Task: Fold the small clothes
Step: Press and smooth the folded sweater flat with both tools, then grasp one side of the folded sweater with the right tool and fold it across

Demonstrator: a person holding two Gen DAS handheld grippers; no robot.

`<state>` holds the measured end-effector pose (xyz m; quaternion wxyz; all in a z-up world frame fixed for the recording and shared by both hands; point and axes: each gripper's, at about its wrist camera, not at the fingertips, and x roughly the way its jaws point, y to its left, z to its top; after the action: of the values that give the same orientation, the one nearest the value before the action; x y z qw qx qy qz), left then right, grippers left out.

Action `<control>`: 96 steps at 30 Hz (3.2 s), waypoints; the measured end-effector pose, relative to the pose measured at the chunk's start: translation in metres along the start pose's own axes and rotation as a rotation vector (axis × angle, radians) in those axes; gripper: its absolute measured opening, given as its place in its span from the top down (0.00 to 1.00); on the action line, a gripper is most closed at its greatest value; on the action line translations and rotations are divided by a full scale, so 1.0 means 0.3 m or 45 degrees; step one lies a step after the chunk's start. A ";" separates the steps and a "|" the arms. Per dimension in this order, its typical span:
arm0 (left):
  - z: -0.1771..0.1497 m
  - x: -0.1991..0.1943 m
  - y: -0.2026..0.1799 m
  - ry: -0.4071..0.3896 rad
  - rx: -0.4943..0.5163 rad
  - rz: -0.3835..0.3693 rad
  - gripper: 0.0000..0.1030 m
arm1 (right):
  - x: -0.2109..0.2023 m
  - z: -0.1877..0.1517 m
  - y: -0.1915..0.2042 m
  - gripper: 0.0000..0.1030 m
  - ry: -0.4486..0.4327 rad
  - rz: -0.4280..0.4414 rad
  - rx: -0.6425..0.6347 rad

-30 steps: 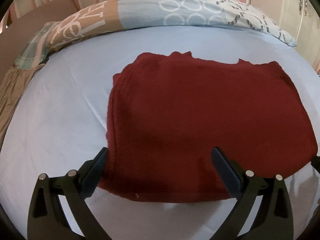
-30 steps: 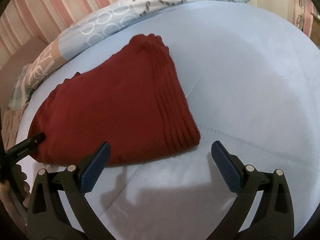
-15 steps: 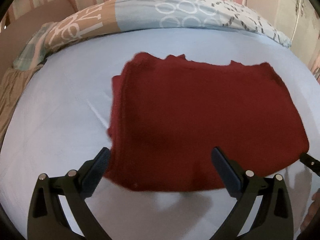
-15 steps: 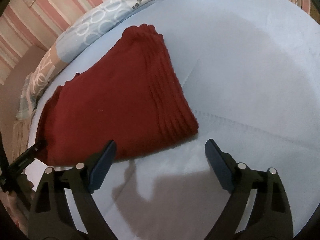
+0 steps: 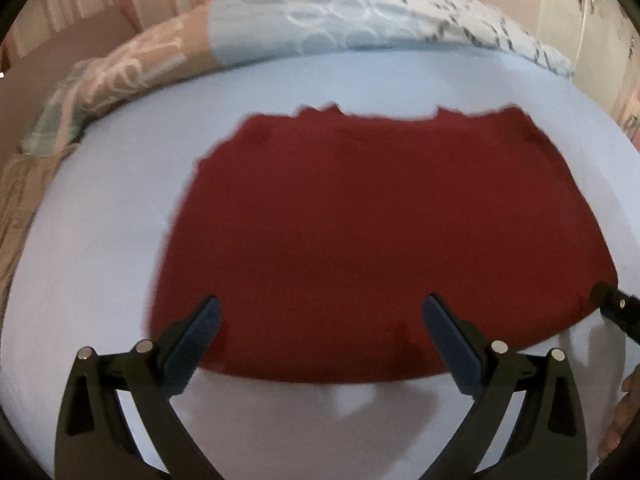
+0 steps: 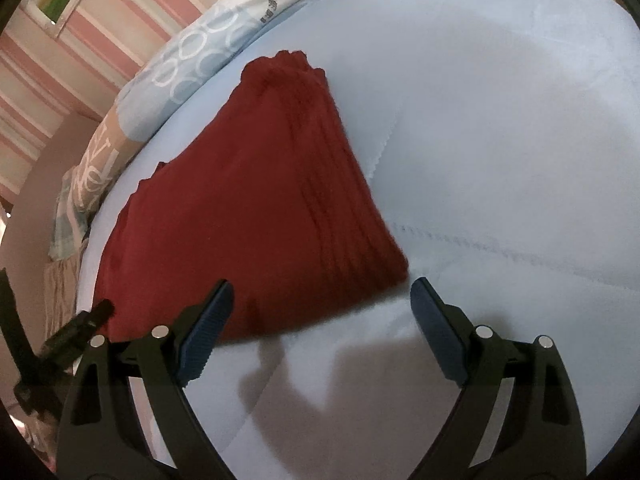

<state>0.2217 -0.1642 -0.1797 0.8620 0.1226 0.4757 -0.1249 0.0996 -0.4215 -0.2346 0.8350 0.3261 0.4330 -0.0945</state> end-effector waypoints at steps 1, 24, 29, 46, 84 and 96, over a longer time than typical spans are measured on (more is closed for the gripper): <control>-0.001 0.016 -0.010 0.019 -0.002 -0.009 0.02 | 0.007 0.005 0.002 0.12 0.000 -0.005 -0.009; 0.020 0.047 0.073 0.040 -0.042 0.009 0.02 | 0.138 0.178 0.029 0.32 0.236 0.005 0.056; 0.023 0.041 0.088 0.045 -0.054 0.023 0.02 | 0.155 0.193 0.074 0.62 0.230 0.013 -0.039; 0.023 0.148 0.019 0.049 0.009 0.131 0.02 | 0.022 0.074 0.270 0.72 -0.197 -0.159 -0.459; -0.146 -0.146 0.851 -0.075 -0.319 0.197 0.02 | 0.207 -0.232 1.061 0.30 0.085 0.231 -0.866; 0.028 -0.128 0.493 -0.118 -0.033 -0.084 0.02 | 0.031 -0.051 0.717 0.24 -0.106 0.060 -0.596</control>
<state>0.2577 -0.0243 -0.1289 0.8800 0.0897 0.4408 -0.1526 0.1900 -0.2453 -0.1487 0.9070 0.1294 0.4005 0.0144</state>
